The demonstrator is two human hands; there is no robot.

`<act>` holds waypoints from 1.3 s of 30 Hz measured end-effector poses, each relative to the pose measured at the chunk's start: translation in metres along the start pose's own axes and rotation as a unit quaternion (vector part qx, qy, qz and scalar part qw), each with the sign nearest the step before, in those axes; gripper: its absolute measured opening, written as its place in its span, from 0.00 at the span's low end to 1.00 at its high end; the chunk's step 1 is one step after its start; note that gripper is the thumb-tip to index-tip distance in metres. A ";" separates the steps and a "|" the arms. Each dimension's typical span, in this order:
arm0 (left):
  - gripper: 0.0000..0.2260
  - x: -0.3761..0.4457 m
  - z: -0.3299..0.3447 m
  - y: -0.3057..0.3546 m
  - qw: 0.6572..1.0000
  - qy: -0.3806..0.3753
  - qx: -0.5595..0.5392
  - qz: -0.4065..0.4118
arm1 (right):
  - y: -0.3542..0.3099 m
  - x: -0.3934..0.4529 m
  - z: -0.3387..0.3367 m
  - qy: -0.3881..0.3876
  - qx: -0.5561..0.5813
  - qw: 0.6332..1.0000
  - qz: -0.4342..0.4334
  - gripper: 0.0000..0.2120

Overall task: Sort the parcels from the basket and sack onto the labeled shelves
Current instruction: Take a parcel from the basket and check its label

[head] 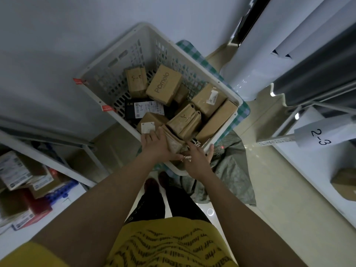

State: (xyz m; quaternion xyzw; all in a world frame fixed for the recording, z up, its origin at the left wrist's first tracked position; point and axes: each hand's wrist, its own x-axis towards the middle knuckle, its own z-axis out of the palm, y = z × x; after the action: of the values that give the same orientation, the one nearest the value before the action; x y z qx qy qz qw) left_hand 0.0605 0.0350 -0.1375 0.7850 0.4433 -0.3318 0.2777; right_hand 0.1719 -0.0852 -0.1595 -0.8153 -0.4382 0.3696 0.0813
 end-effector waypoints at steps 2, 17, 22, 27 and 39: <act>0.60 0.001 0.005 0.001 1.000 0.013 0.003 -0.006 | -0.002 -0.001 0.000 0.010 -0.021 1.000 -0.005 0.29; 0.53 -0.026 -0.008 -0.018 0.985 0.142 -0.097 0.012 | 0.002 0.003 -0.004 0.013 0.100 0.995 0.003 0.22; 0.51 -0.046 -0.034 -0.022 0.978 0.166 -0.128 0.024 | -0.012 -0.005 -0.023 0.115 0.069 0.990 0.051 0.16; 0.53 -0.069 -0.065 -0.042 0.956 0.201 -0.208 0.042 | -0.025 -0.001 -0.036 0.178 0.142 0.974 -0.016 0.13; 0.59 -0.102 -0.080 -0.077 0.876 0.235 -0.384 0.176 | -0.091 0.006 -0.090 -0.172 0.706 0.679 0.106 0.32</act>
State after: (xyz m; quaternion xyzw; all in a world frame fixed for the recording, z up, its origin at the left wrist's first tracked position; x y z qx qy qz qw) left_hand -0.0252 0.0763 -0.0201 0.7368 0.4424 0.1125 0.4988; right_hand 0.1751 -0.0081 -0.0564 -0.4790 0.0358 0.7088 0.5166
